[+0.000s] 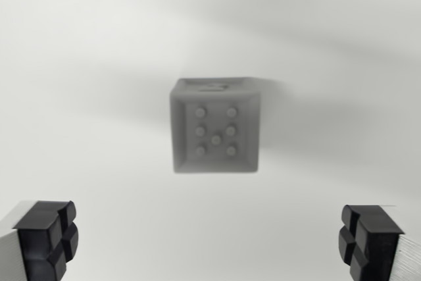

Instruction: Destack cube

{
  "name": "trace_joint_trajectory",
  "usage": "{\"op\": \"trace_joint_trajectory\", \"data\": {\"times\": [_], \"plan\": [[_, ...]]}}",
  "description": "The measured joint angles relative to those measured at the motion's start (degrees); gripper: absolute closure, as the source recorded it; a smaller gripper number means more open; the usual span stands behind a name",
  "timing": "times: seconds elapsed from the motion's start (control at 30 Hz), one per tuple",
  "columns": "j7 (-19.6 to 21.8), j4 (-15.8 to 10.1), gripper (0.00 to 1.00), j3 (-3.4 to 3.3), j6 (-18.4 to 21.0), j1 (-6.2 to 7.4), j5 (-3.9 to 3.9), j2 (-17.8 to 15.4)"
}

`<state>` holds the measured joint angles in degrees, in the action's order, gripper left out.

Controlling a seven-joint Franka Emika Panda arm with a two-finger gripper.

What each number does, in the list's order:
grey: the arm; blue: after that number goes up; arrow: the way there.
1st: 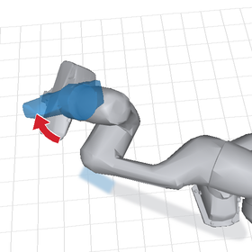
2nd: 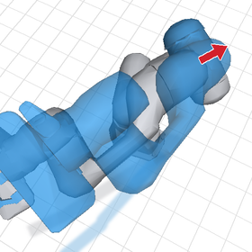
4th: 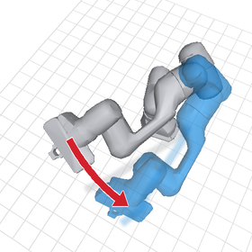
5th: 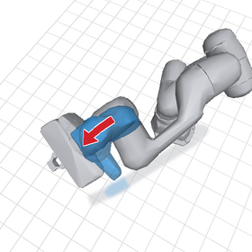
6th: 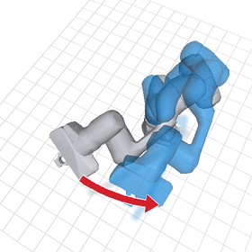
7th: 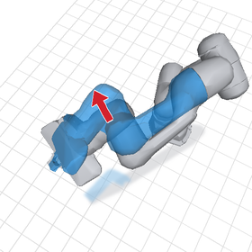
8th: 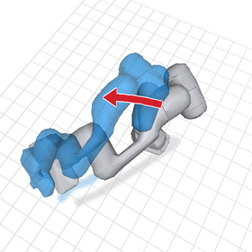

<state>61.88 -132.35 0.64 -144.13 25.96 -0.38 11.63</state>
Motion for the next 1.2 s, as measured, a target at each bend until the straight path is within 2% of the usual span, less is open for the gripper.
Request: {"op": "trace_joint_trajectory", "data": {"times": [0.53, 1.2], "plan": [[-0.1, 1.9, 0.00, 0.00, 9.3, 0.00, 0.10, -7.4], [-0.1, 5.9, 0.00, 0.01, 18.7, 0.00, 0.15, -12.8]]}}
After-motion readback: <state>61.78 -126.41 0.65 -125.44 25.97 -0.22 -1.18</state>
